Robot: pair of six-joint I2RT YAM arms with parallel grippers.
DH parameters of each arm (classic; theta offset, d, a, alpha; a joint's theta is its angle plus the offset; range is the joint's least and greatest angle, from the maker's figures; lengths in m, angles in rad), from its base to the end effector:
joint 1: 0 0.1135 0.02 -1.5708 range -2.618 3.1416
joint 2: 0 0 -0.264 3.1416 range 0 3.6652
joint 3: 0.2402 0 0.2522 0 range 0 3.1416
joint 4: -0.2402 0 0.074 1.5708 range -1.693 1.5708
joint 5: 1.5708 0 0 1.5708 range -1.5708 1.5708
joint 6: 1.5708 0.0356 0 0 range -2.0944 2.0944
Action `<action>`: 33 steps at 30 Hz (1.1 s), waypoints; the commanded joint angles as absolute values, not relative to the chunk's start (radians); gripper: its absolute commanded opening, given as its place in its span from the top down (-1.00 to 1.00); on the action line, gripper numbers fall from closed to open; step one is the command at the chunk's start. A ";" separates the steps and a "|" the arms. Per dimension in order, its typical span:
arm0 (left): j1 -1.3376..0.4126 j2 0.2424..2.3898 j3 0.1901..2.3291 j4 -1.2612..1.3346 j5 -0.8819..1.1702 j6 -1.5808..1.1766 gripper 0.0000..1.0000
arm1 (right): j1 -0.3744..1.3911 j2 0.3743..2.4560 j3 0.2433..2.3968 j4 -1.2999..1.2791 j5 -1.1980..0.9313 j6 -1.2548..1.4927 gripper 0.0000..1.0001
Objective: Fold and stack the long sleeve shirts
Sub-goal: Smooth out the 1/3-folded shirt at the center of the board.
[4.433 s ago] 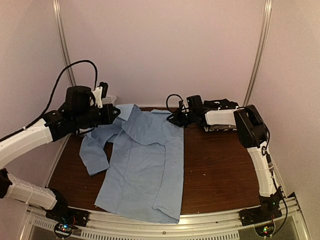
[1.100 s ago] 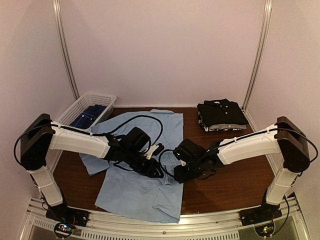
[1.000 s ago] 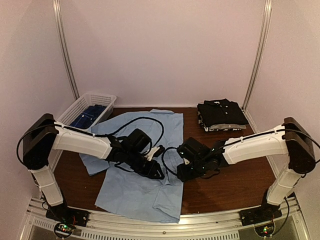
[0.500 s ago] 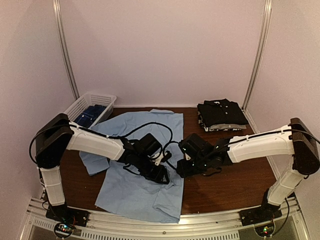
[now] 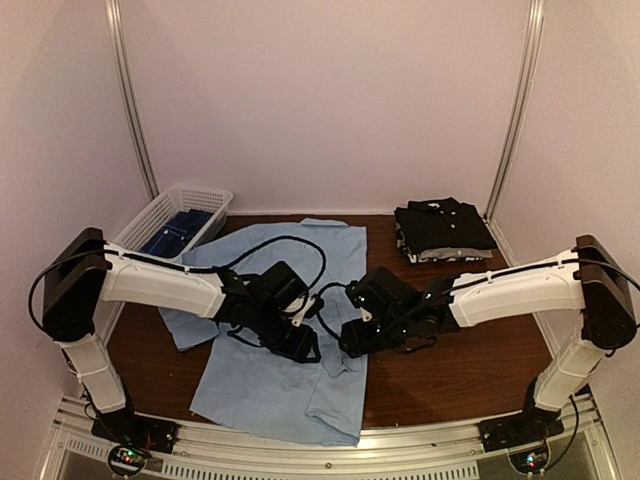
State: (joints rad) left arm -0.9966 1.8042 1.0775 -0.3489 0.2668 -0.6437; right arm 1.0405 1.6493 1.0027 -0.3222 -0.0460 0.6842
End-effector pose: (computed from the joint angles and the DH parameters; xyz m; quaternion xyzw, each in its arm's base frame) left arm 0.1852 -0.3036 0.1571 0.2008 0.9402 -0.2656 0.0714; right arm 0.1677 0.2893 0.1867 -0.1759 0.9385 0.2394 0.1762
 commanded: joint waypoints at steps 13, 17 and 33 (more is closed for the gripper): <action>-0.864 1.605 1.010 -0.384 0.148 -0.689 0.13 | 1.134 1.763 1.151 -0.441 0.045 0.669 0.07; -0.859 1.598 0.996 -0.382 0.147 -0.683 0.14 | 1.134 1.794 1.181 -0.469 0.041 0.673 0.35; -0.839 1.543 0.945 -0.347 0.166 -0.638 0.14 | 1.162 1.793 1.316 -0.769 -0.249 0.616 0.97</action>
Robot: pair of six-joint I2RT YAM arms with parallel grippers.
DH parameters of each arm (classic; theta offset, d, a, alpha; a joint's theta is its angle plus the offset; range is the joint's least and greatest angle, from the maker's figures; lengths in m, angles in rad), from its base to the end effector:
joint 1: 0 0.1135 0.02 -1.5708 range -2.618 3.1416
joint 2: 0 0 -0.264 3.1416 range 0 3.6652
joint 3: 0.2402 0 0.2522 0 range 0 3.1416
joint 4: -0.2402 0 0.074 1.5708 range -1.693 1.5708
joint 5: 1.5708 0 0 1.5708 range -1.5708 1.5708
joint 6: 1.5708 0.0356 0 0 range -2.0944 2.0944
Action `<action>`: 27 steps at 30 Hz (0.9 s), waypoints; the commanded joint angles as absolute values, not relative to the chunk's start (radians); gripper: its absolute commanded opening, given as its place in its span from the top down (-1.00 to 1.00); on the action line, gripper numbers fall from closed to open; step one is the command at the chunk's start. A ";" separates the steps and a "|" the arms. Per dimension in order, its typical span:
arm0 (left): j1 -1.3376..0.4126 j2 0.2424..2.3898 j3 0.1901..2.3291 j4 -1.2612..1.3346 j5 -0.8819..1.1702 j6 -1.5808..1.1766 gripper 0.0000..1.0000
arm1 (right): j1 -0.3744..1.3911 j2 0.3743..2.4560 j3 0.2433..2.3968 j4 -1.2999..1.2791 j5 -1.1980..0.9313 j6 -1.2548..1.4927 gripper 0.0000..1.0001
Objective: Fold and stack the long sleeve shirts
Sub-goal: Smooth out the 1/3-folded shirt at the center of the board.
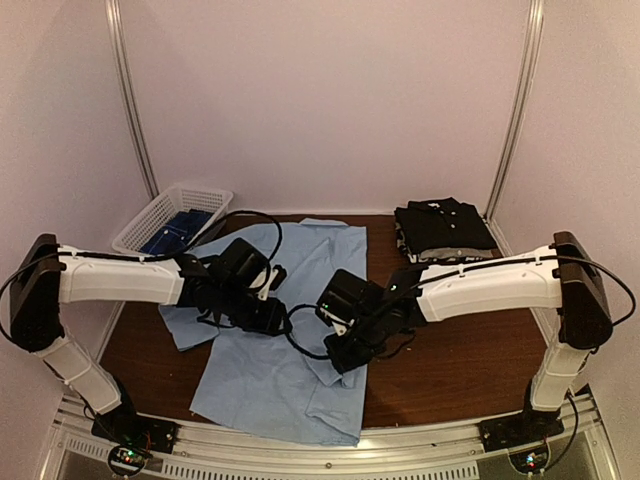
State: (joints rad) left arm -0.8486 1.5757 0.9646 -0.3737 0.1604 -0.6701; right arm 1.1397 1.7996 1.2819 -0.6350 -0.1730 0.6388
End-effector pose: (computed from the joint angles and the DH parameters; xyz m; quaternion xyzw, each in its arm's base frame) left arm 0.2051 -0.2414 0.1952 0.1081 0.9484 -0.2538 0.1560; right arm 0.1477 0.3357 0.2019 -0.2589 0.9397 0.2138 0.0646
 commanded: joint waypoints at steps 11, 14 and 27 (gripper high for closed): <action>-0.836 1.557 0.937 -0.326 0.200 -0.627 0.14 | 1.177 1.735 1.317 -0.729 -0.180 0.688 -0.11; -0.836 1.573 0.948 -0.318 0.215 -0.627 0.14 | 1.158 1.705 1.286 -0.697 -0.143 0.713 0.02; -0.836 1.610 0.981 -0.300 0.278 -0.640 0.15 | 1.151 1.697 1.089 -0.491 -0.155 0.782 0.52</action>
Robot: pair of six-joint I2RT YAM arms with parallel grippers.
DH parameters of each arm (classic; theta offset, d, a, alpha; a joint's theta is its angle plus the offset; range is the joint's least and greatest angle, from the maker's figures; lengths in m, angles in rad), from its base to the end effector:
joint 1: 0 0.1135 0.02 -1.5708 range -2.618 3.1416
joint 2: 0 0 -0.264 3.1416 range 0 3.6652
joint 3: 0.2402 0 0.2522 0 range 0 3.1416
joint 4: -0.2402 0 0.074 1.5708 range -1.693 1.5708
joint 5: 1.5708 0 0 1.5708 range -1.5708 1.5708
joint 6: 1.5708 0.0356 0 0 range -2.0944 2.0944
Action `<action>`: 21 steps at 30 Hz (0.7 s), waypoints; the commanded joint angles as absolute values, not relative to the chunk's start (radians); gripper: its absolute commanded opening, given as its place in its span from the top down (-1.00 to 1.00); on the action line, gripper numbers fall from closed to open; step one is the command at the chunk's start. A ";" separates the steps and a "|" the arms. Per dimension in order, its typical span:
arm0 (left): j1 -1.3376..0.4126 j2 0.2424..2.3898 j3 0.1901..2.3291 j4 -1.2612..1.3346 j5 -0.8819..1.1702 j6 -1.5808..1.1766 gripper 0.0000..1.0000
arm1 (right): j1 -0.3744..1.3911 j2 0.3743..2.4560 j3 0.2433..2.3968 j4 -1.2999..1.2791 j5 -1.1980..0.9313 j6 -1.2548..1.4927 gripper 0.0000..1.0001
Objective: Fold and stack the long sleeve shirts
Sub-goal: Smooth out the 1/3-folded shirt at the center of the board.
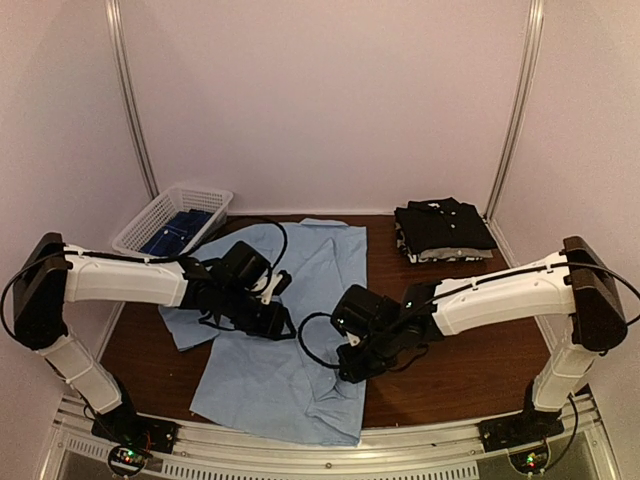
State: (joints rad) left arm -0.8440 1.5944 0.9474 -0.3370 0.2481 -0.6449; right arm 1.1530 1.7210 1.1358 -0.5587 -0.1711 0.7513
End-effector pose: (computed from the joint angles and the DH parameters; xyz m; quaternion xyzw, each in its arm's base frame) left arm 0.2047 -0.2434 0.1873 0.1300 0.9416 -0.2816 0.1308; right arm 0.1332 0.3150 0.1899 -0.2120 0.9505 0.2204 0.0544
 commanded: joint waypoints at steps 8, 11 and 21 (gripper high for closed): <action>-0.836 1.612 0.985 -0.300 0.281 -0.645 0.14 | 1.162 1.722 1.088 -0.416 -0.196 0.755 0.33; -0.836 1.613 0.986 -0.308 0.278 -0.646 0.15 | 1.167 1.748 1.104 -0.411 -0.202 0.744 0.19; -0.836 1.607 0.988 -0.319 0.274 -0.644 0.15 | 1.193 1.826 1.113 -0.451 -0.189 0.722 0.05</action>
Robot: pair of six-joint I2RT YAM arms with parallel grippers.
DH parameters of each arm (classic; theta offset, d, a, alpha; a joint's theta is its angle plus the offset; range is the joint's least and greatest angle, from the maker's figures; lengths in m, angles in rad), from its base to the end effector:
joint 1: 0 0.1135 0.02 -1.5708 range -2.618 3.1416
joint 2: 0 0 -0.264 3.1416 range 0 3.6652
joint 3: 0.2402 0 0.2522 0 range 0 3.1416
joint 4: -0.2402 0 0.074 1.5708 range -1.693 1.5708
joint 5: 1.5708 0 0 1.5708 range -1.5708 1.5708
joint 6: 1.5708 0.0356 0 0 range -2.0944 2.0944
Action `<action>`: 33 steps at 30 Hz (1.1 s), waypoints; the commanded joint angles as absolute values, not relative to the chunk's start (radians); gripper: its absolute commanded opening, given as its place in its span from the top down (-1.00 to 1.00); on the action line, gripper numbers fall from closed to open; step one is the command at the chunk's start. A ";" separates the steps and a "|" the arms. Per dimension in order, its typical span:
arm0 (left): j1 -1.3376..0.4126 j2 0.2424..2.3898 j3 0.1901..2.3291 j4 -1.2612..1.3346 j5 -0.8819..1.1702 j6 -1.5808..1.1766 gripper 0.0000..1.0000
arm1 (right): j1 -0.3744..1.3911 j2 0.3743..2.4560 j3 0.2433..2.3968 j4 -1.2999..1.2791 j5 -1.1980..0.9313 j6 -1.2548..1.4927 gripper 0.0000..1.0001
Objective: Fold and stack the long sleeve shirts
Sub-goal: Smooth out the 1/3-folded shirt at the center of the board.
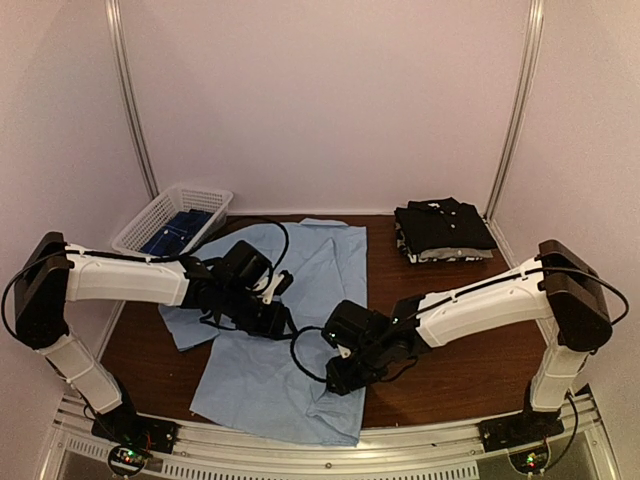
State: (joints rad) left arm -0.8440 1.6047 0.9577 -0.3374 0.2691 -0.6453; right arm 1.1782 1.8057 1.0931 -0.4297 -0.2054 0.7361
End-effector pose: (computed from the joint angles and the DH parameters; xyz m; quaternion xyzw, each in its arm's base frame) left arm 0.2059 -0.2458 0.1873 0.1327 0.9401 -0.2885 0.1236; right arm 0.1277 0.3273 0.1565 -0.2344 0.9436 0.2306 0.0399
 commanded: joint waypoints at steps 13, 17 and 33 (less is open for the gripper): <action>-0.836 1.618 0.994 -0.320 0.277 -0.646 0.15 | 1.192 1.622 1.137 -0.617 -0.023 0.750 0.22; -0.836 1.631 1.005 -0.318 0.272 -0.647 0.15 | 1.192 1.617 1.151 -0.557 -0.017 0.740 0.23; -0.808 1.742 1.101 -0.290 0.248 -0.664 0.16 | 1.197 1.785 1.036 -0.340 -0.176 0.751 0.47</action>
